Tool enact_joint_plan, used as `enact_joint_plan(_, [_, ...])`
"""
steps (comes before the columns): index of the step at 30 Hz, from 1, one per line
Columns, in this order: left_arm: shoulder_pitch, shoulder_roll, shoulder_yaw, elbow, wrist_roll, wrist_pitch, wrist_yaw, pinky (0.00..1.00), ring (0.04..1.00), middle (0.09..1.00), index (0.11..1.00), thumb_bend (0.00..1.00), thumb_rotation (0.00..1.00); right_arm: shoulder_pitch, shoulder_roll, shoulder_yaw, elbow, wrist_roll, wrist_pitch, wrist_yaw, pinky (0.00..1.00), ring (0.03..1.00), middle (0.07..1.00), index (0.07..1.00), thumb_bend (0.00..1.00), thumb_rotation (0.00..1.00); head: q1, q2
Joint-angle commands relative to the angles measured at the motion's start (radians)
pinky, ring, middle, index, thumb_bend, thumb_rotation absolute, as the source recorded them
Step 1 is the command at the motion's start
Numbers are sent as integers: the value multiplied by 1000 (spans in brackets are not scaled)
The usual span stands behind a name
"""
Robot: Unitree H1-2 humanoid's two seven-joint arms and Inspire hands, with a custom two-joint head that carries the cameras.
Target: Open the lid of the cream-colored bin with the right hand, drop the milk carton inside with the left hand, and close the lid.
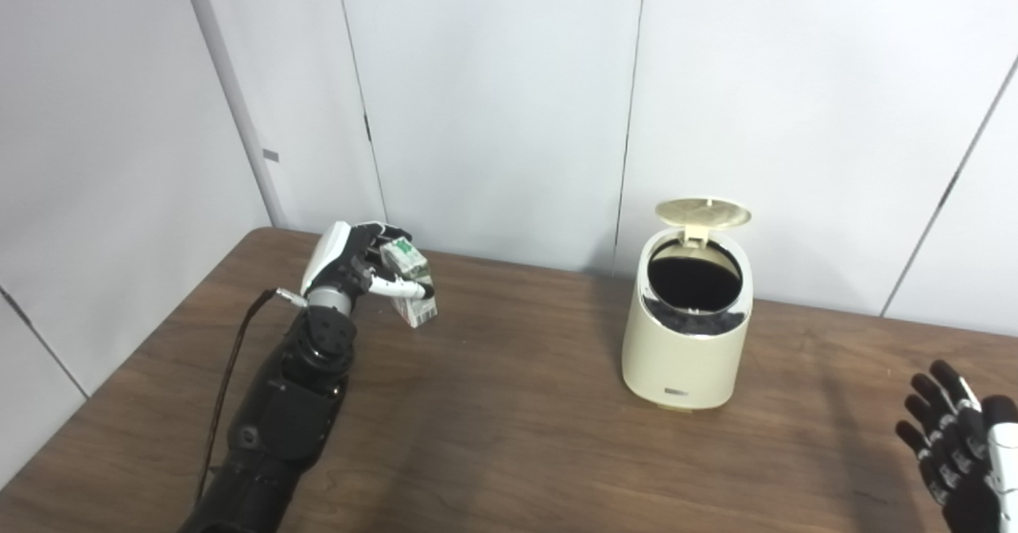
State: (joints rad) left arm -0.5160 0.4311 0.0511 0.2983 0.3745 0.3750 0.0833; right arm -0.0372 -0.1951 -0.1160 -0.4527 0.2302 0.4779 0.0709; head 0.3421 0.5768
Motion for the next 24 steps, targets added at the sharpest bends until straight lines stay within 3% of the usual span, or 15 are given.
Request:
enact_joint_plan(1, [-39, 22, 2, -19, 17, -48, 40, 465, 456, 494, 526, 521, 0, -16, -13, -1, -42, 17, -9, -7, 954, 980, 973, 998, 497, 1000, 0, 0])
enact_joint_plan(5, [-37, 14, 4, -2, 21, -77, 65, 466, 465, 509, 467, 502, 0, -15, -20, 1, -43, 25, -8, -9, 941, 974, 970, 993, 502, 1000, -1, 4])
enact_joint_plan(7, [-36, 9, 4, 2, 23, -82, 75, 405, 468, 497, 447, 483, 0, -15, -22, 0, -40, 36, -8, -11, 940, 973, 968, 994, 504, 1000, -1, 4])
enact_joint_plan(20, [-25, -11, -10, -18, 33, -68, 107, 379, 458, 493, 452, 478, 0, -22, -22, -4, -29, 59, -9, -18, 917, 959, 955, 989, 553, 1000, -5, 7])
enact_joint_plan(24, [-6, -18, 0, -56, 22, -99, 114, 374, 457, 491, 453, 478, 0, -27, -21, 0, -24, 71, -9, -28, 919, 962, 959, 991, 535, 1000, -16, 6])
